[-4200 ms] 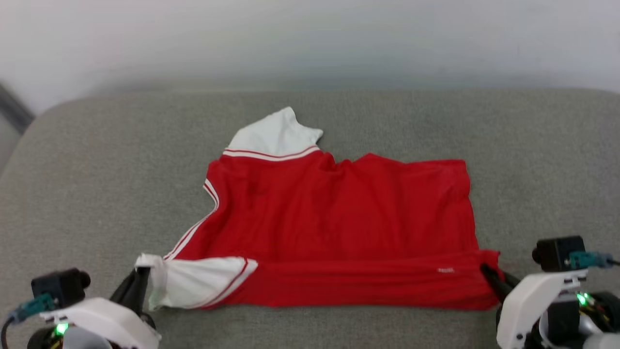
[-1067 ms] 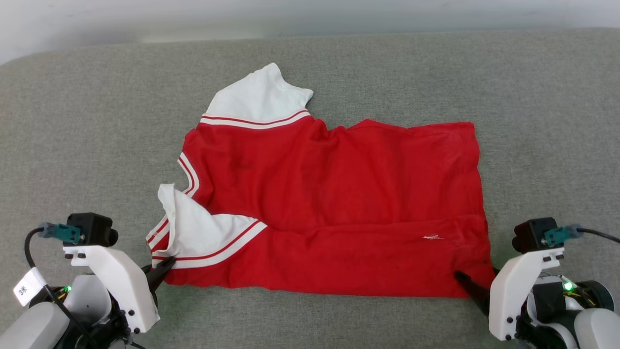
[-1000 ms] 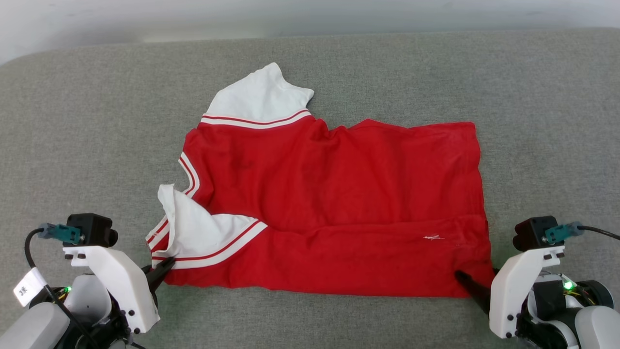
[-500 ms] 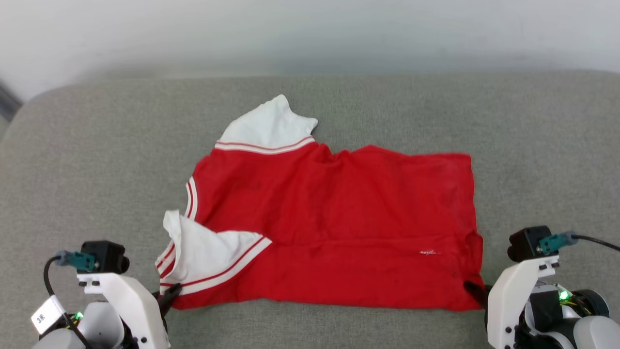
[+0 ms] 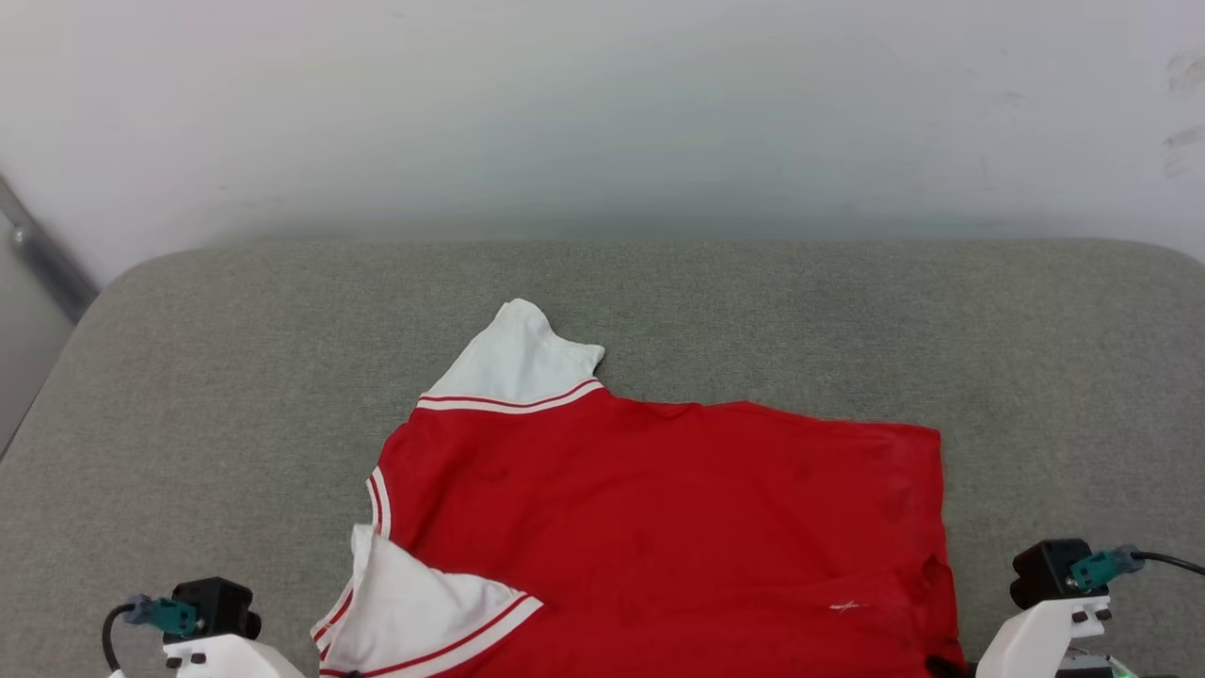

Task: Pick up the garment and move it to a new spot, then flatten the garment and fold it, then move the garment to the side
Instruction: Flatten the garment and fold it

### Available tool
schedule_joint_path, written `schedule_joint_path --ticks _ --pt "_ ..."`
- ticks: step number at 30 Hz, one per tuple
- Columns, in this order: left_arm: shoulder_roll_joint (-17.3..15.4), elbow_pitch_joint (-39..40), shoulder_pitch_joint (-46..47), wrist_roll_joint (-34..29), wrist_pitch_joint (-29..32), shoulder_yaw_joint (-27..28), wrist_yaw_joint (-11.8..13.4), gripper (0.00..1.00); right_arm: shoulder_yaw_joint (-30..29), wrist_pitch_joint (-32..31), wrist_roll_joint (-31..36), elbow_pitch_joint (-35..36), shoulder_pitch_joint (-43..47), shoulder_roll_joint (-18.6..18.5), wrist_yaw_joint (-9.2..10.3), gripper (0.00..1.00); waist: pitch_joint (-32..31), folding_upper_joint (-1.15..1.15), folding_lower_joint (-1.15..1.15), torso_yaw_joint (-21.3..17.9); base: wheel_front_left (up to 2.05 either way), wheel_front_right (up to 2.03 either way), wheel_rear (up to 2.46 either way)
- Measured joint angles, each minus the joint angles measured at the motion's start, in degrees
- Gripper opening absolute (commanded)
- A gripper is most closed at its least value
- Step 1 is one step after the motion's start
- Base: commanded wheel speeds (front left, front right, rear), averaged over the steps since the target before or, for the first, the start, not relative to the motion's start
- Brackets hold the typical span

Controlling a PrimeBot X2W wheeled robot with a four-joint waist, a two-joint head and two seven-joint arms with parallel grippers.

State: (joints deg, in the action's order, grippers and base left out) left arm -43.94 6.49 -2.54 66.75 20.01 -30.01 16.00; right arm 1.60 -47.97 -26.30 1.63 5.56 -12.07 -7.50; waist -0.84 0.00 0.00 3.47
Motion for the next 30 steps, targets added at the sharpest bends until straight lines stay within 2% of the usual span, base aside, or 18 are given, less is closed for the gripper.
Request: schedule_joint_path --ticks 3,4,5,6,7,12,20,26,30 --pt "1.54 -2.25 -0.38 1.24 0.20 -0.40 -1.23 0.00 -0.29 0.58 -0.27 -1.24 0.83 0.49 0.00 0.02 0.11 0.00 0.00 -0.10 0.00 0.00 0.00" --pt "2.31 -3.11 -0.29 1.25 -0.30 -0.42 -1.53 0.10 -0.29 1.21 -0.27 -1.67 0.88 0.56 0.00 0.96 0.16 0.00 0.00 -0.11 0.00 0.00 0.00" --pt "3.05 -3.99 0.08 1.30 -0.59 -0.45 -1.99 0.25 -0.45 1.92 -0.30 -2.11 0.90 0.67 0.00 1.00 0.22 0.00 0.00 -0.12 0.00 0.00 0.00" --pt "3.50 -4.87 0.53 1.51 -0.59 -0.76 -2.69 0.42 -0.42 2.96 -0.27 -2.43 0.92 0.71 0.00 1.00 0.28 0.00 0.00 -0.14 0.00 0.00 0.00" --pt "4.04 -5.57 0.93 1.52 -0.64 -0.87 -3.28 1.00 -0.23 4.12 -0.11 -2.60 0.92 0.69 0.01 1.00 0.34 0.00 0.00 -0.20 0.00 0.00 0.00" --pt "5.58 -8.37 3.19 0.70 -2.56 -1.00 -5.54 1.00 1.94 12.51 0.76 -2.11 0.52 -0.04 0.00 1.00 0.54 0.00 0.00 -1.04 0.00 0.00 0.00" --pt "6.22 -9.98 9.98 -4.41 -6.92 -0.29 -6.39 1.00 0.66 30.07 6.59 -2.53 -4.19 0.36 0.01 1.00 0.67 0.00 0.00 -3.28 0.00 0.00 0.00" --pt "7.61 -10.54 16.93 -10.18 -12.62 0.49 -5.86 1.00 -0.75 38.29 10.95 -0.48 -7.58 2.81 0.00 1.00 2.74 0.00 0.00 -4.44 0.00 0.00 0.00" --pt "8.54 -10.61 22.54 -14.03 -18.31 2.34 -5.46 1.00 -0.83 40.62 13.03 2.26 -10.50 4.65 0.00 1.00 6.03 0.00 0.00 -5.30 0.00 0.00 0.00"
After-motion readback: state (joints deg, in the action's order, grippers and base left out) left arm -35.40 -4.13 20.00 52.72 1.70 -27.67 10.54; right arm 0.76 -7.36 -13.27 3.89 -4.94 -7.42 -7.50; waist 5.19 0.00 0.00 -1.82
